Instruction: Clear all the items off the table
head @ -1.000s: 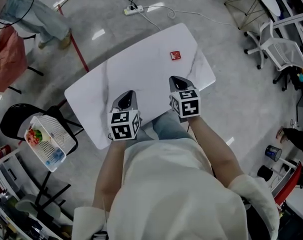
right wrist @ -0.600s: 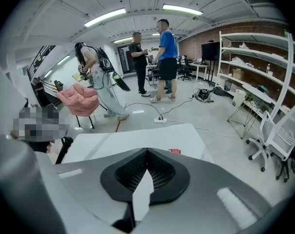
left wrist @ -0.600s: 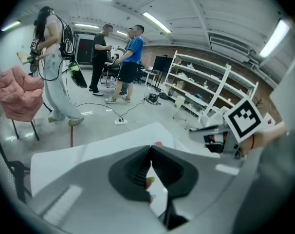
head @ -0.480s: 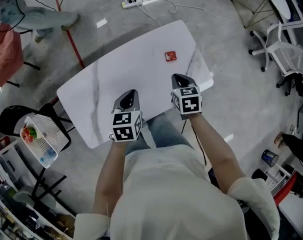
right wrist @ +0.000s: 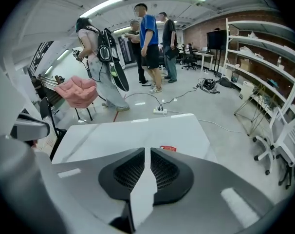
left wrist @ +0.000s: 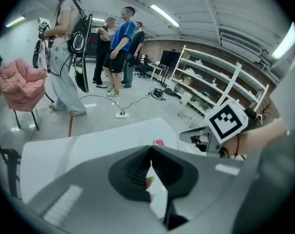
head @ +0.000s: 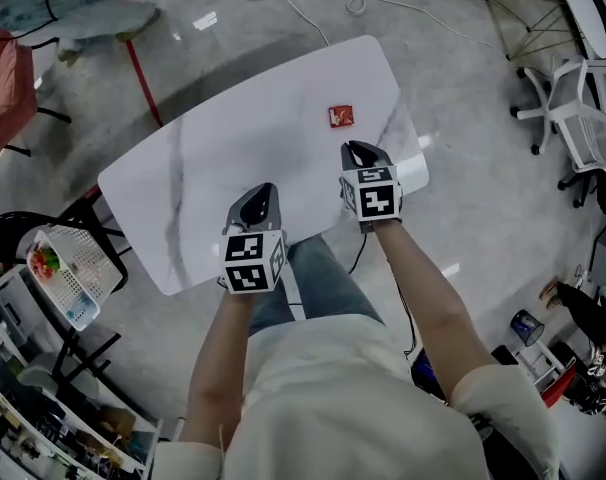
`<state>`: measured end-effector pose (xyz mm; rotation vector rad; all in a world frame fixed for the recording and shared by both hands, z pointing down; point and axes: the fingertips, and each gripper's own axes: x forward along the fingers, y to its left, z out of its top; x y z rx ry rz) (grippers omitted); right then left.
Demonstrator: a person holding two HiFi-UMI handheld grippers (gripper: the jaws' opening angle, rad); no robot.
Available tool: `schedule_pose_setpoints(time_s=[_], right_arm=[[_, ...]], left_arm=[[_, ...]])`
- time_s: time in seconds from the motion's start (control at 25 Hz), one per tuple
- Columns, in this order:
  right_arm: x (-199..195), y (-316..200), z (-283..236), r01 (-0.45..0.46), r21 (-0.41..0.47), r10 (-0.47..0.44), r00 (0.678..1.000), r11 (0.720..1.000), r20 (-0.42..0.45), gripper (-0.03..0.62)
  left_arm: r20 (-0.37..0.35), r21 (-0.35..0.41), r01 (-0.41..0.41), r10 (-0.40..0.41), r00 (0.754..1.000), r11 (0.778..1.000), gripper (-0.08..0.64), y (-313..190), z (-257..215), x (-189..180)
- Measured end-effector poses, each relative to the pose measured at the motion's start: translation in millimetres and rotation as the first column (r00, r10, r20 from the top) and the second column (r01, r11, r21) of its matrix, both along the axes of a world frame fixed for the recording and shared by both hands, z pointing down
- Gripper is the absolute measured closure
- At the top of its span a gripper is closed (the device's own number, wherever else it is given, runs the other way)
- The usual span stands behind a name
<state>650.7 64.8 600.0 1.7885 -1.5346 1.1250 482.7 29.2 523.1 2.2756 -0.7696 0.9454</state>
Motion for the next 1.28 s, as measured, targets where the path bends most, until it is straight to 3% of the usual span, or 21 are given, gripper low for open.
schedule_pose_setpoints(time_s=[0.44, 1.28], right_arm=[[30.6, -13.8, 79.5, 0.004, -0.090, -0.003, 1.000, 0.996, 0.016, 0.477], [55.1, -48.7, 178.4, 0.011, -0.196, -0.007, 1.000, 0.980, 0.022, 0.409]], left_arm=[[0.053, -0.050, 0.025, -0.023, 0.998, 0.998, 0.551, 2.0, 43.1, 17.2], [0.119, -0.145, 0.060, -0.043, 0.992, 0.988, 0.551, 7.5, 101.6, 19.9]])
